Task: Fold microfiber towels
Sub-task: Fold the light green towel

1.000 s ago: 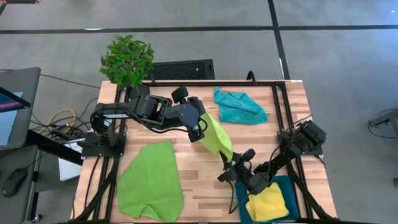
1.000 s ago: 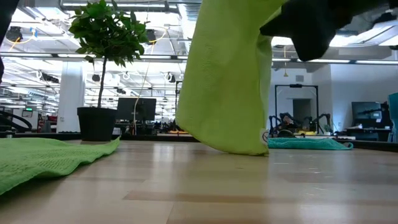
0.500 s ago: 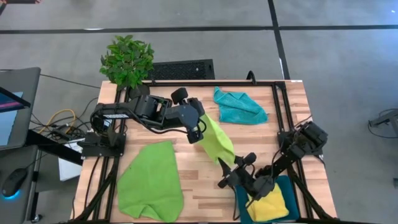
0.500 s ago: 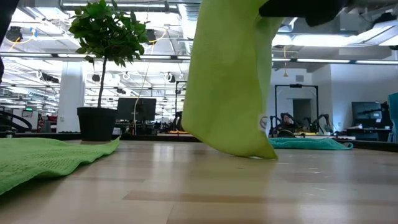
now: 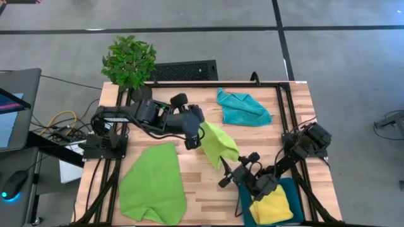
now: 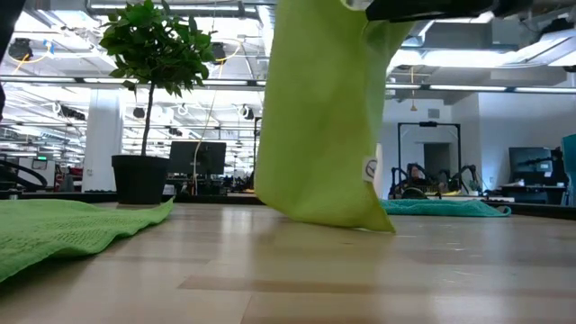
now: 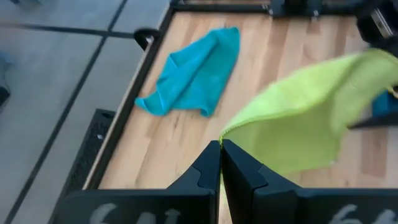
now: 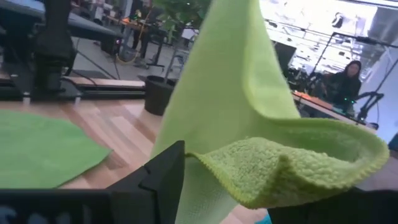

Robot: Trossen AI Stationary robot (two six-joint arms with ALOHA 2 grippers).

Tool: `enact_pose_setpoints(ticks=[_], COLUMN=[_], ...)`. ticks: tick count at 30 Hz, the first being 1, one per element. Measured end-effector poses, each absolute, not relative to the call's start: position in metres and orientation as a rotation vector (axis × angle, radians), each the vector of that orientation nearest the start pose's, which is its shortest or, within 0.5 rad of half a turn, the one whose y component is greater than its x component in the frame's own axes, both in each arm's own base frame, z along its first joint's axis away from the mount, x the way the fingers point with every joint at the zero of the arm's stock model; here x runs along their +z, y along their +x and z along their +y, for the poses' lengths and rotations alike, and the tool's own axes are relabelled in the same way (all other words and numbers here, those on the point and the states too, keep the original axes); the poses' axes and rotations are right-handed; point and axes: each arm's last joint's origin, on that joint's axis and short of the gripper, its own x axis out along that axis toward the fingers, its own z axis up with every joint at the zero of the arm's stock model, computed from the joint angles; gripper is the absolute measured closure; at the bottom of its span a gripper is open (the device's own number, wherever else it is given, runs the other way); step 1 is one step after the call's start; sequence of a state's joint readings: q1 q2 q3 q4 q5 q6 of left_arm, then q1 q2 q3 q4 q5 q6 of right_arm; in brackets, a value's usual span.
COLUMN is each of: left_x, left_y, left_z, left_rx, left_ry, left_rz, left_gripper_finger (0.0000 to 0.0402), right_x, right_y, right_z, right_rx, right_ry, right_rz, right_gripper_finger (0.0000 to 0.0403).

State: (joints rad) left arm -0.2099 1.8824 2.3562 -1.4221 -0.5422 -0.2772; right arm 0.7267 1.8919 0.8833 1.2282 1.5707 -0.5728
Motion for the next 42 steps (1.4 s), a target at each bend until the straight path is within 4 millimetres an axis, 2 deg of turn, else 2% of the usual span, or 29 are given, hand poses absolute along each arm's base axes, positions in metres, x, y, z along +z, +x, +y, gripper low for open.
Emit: enact_pose_setpoints(ticks=[7, 16, 20, 27, 42], left_x=[0.442, 0.44, 0.441, 0.441, 0.44], left_y=[0.334, 0.319, 0.318, 0.315, 0.308], left_z=[-0.075, -0.094, -0.098, -0.107, -0.128], left_rx=[0.403, 0.532, 0.566, 0.564, 0.515], left_ry=[0.083, 0.171, 0.188, 0.159, 0.1], left_rz=[0.859, 0.844, 0.811, 0.789, 0.777], left_gripper_finger=[0.0401, 0.0401, 0.0401, 0.0401, 0.0401], right_x=[0.193, 0.192, 0.192, 0.188, 0.2], right_y=[0.285, 0.273, 0.269, 0.262, 0.251], right_z=[0.206, 0.223, 0.227, 0.23, 0.238], right_rx=[-0.853, -0.794, -0.778, -0.753, -0.712], right_ry=[-0.332, -0.349, -0.356, -0.436, -0.488], right_rz=[0.153, 0.148, 0.148, 0.175, 0.186], right_gripper_finger=[0.0204, 0.0236, 0.0275, 0.0389, 0.0395])
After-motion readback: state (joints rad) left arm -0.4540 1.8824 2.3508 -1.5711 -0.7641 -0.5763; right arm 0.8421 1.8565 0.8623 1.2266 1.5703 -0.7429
